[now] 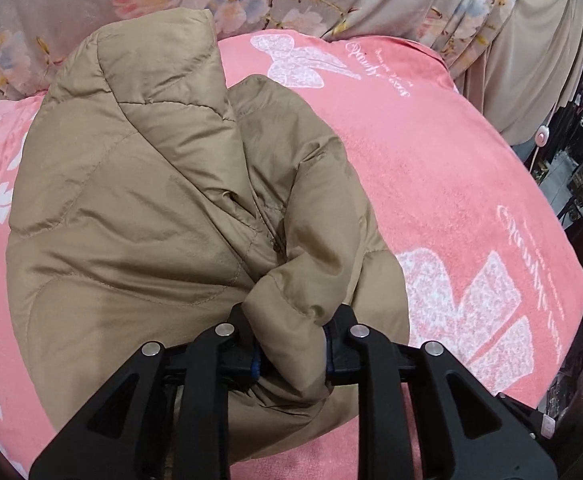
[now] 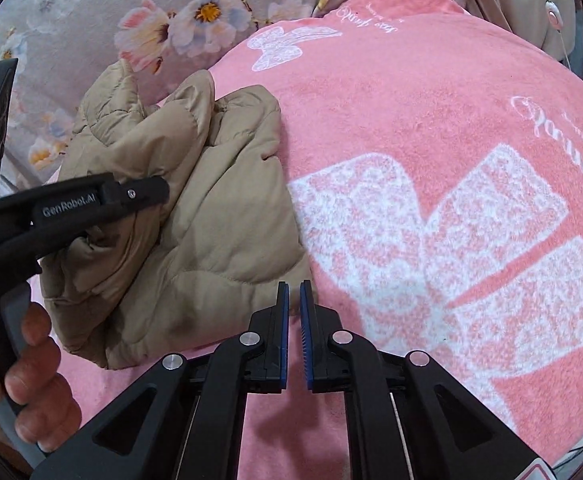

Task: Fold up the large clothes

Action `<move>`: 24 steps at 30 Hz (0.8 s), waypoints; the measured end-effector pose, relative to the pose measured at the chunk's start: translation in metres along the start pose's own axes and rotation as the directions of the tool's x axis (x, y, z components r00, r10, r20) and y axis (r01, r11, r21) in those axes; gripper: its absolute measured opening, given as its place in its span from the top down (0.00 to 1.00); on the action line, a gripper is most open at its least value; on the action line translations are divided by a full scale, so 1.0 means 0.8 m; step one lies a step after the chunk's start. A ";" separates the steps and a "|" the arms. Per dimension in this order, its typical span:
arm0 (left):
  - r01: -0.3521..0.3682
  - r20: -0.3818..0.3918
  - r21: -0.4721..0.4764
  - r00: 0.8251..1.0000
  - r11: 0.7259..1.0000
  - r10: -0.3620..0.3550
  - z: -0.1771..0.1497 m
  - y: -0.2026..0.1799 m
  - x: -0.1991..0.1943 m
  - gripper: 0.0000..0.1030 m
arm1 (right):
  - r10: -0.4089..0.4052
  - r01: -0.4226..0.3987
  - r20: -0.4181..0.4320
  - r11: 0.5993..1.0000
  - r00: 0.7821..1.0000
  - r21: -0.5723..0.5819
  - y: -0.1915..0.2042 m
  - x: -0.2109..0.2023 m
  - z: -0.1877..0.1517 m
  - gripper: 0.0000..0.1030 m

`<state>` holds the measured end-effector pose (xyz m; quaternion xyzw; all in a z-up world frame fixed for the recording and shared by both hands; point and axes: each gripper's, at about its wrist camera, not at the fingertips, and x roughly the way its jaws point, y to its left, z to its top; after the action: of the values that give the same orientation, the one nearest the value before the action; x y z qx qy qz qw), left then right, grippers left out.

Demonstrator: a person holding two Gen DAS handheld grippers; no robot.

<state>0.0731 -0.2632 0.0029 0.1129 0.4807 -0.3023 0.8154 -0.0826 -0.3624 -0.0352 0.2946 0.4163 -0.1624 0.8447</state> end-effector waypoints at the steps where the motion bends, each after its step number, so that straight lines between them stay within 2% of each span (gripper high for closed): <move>1: -0.005 -0.004 0.002 1.000 1.000 0.005 0.000 -0.002 0.001 0.77 | 0.002 -0.002 0.002 1.000 1.000 0.002 -0.007 0.000 0.003 0.91; 2: -0.010 -0.013 0.002 1.000 1.000 0.010 -0.002 -0.003 0.000 0.75 | 0.003 -0.003 0.004 1.000 1.000 0.000 -0.007 0.000 0.007 0.91; 3: -0.006 -0.019 -0.001 1.000 1.000 0.006 -0.002 -0.005 -0.001 0.69 | 0.002 -0.002 0.007 1.000 1.000 -0.002 -0.007 -0.001 0.008 0.90; 4: 0.018 -0.026 -0.009 1.000 1.000 -0.018 -0.004 -0.004 -0.009 0.60 | -0.002 0.002 0.012 1.000 1.000 -0.007 -0.009 -0.003 0.010 0.90; 6: 0.063 -0.020 -0.030 0.998 0.998 -0.063 -0.004 0.001 -0.031 0.50 | -0.018 0.019 0.021 1.000 1.000 -0.021 -0.014 -0.009 0.015 0.90; 8: 0.103 0.021 -0.038 0.995 0.994 -0.102 -0.003 0.008 -0.066 0.42 | -0.024 0.025 0.042 0.999 0.999 -0.030 -0.015 -0.018 0.028 0.88; 9: 0.127 0.055 -0.046 0.991 0.991 -0.125 -0.002 0.013 -0.087 0.32 | -0.020 0.022 0.055 0.999 0.998 -0.031 -0.015 -0.023 0.036 0.87; 10: 0.149 0.111 -0.061 0.984 0.987 -0.142 0.002 0.025 -0.116 0.26 | -0.010 0.012 0.082 0.999 0.997 -0.029 -0.014 -0.034 0.048 0.83; 11: 0.153 0.151 -0.075 0.978 0.985 -0.141 0.004 0.034 -0.134 0.24 | 0.004 -0.001 0.104 1.000 0.995 -0.026 -0.012 -0.042 0.057 0.79; 13: 0.123 0.237 -0.116 0.967 0.986 -0.092 0.010 0.061 -0.170 0.20 | 0.062 -0.059 0.152 0.998 0.986 -0.021 -0.004 -0.062 0.081 0.53; 15: 0.035 0.275 -0.189 0.961 0.981 0.019 0.016 0.101 -0.190 0.19 | 0.155 -0.149 0.194 0.988 0.969 -0.045 0.020 -0.079 0.116 0.39; 17: -0.039 0.240 -0.281 0.964 0.959 0.110 0.021 0.143 -0.185 0.19 | 0.216 -0.200 0.201 0.975 0.956 -0.095 0.053 -0.084 0.150 0.37; 19: -0.072 0.203 -0.346 0.968 0.935 0.149 0.020 0.176 -0.174 0.19 | 0.242 -0.220 0.186 0.966 0.952 -0.133 0.083 -0.080 0.175 0.34; 22: -0.191 0.131 -0.426 0.954 0.884 0.269 0.014 0.219 -0.153 0.19 | 0.264 -0.243 0.113 0.955 0.958 -0.169 0.143 -0.051 0.217 0.33; 24: -0.230 0.097 -0.453 0.948 0.861 0.304 0.008 0.238 -0.143 0.19 | 0.268 -0.257 0.037 0.948 0.963 -0.187 0.185 -0.024 0.233 0.33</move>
<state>0.1519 -0.0713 0.0833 -0.0323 0.4466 -0.0789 0.8907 0.0958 -0.3653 0.1233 0.2646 0.3598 -0.0191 0.8945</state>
